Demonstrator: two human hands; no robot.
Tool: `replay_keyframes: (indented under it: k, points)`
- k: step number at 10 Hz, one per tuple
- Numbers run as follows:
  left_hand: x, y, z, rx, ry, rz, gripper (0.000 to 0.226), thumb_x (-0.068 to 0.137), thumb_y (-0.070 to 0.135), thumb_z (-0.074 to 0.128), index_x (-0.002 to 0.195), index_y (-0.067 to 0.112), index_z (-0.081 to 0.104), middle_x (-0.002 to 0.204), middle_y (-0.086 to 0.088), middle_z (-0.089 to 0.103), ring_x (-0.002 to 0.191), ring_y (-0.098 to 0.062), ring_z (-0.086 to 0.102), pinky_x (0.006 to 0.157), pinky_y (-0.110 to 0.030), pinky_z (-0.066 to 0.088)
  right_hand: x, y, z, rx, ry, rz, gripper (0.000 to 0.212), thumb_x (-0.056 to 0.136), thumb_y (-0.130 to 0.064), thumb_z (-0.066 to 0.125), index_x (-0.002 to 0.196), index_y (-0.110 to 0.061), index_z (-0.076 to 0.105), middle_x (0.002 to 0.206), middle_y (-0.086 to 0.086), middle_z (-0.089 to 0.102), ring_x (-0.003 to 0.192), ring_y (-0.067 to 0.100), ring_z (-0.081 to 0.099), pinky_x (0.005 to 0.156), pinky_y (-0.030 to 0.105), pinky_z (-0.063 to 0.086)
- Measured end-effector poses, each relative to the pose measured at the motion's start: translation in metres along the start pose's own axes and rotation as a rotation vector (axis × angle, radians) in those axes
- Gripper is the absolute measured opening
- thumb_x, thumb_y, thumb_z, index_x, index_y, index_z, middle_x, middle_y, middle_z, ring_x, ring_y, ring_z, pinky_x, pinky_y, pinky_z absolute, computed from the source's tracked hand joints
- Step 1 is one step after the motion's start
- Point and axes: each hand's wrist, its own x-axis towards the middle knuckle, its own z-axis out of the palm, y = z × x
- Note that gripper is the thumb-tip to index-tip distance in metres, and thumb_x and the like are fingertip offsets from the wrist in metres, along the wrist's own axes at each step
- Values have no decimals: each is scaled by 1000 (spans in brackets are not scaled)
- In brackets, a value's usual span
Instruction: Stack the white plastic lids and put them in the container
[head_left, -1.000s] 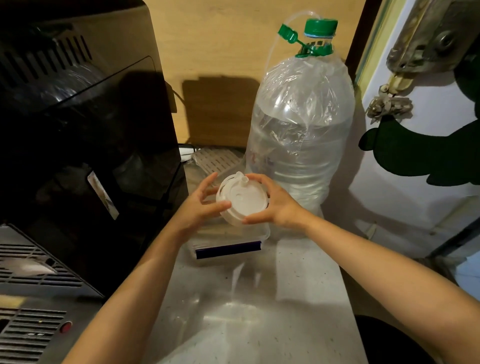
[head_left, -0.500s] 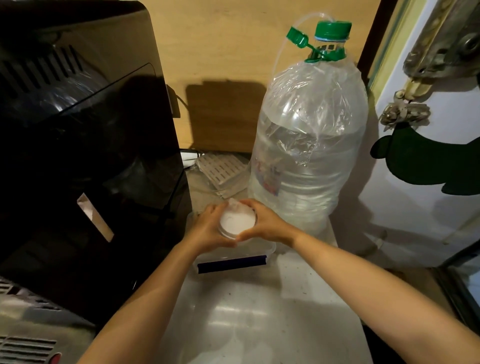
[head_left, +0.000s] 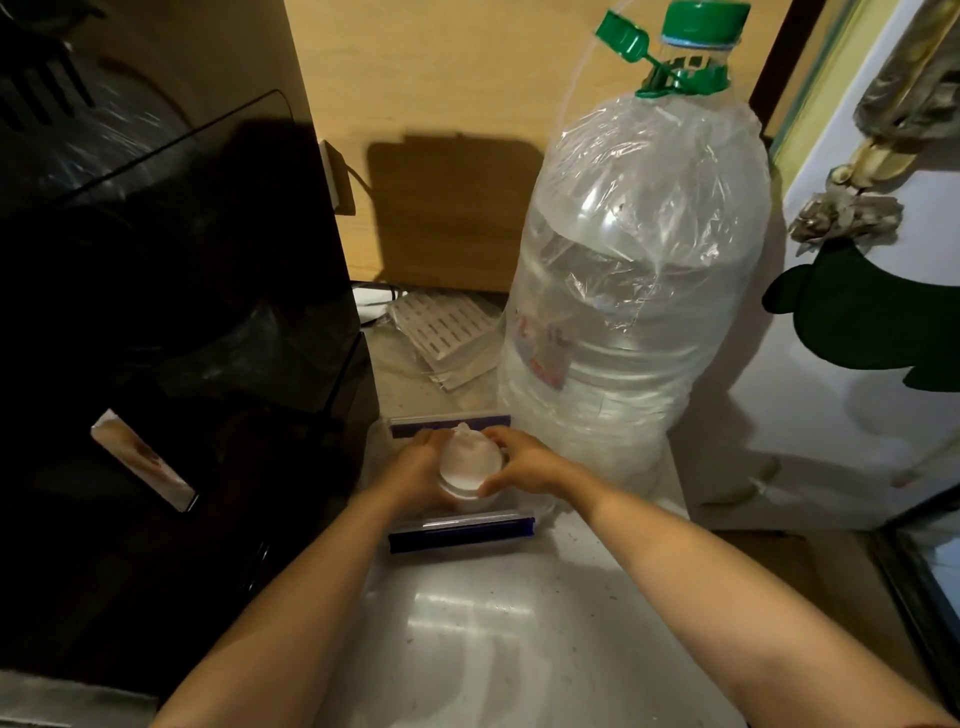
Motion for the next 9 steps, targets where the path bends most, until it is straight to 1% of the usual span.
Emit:
replay_keyframes:
  k: [1,2,3,4,5,6,7,8,9]
  points:
    - [1,-6,6,19,-21,-13,82,62,40,77,130,22,34,133,-7,45,119,-24,46,101,-39,40,6,-1,3,-55,-23,32,74,70,-15,77,134,-14,40,134,11,49,120,27,47,101,37,42]
    - [3,-8,8,3,-40,-71,71,71,34,72,129,19,34,135,-10,43,122,-28,45,103,-43,39,9,-3,7,-133,-39,45,76,72,-16,76,136,-12,37,137,12,47,124,28,46,101,36,40]
    - [6,-9,10,110,-102,-94,86,67,32,76,136,14,28,140,-12,39,124,-30,42,103,-43,38,10,-4,12,-194,-67,74,69,76,-15,72,135,-12,35,137,14,46,123,30,46,99,37,40]
    - [6,-13,16,50,-26,-42,67,72,38,71,127,22,34,136,-9,44,118,-26,47,100,-41,42,10,-5,14,-215,-71,89,67,78,-14,70,134,-11,35,135,15,48,121,31,47,97,37,41]
    - [8,-14,18,71,-44,-38,72,71,36,72,129,21,32,136,-9,43,118,-28,47,98,-39,42,11,-6,14,-257,-79,92,71,78,-14,71,137,-10,32,137,16,46,123,31,46,98,37,40]
    - [8,-13,17,113,-52,-35,78,70,40,72,132,24,27,137,-9,41,119,-28,46,98,-39,43,11,-10,14,-324,-90,87,73,79,-15,70,139,-8,30,140,17,44,125,32,45,101,38,39]
    - [4,-10,11,143,-66,-43,85,68,40,74,135,27,24,139,-8,39,121,-28,44,99,-38,42,6,-14,11,-378,-76,75,76,79,-17,70,141,-7,27,144,18,39,128,32,41,103,37,36]
    - [4,-8,2,171,-39,-42,98,59,34,81,137,27,22,139,-7,38,123,-27,42,99,-39,42,-2,-19,1,-369,-62,33,65,82,-20,67,137,-6,34,142,18,42,129,32,42,104,37,36]
    - [1,3,-15,223,23,-49,86,72,36,71,140,21,21,144,-10,34,129,-28,37,106,-40,33,-13,-17,-11,-339,-15,-41,70,86,-32,60,142,-7,25,150,14,32,135,28,35,108,33,30]
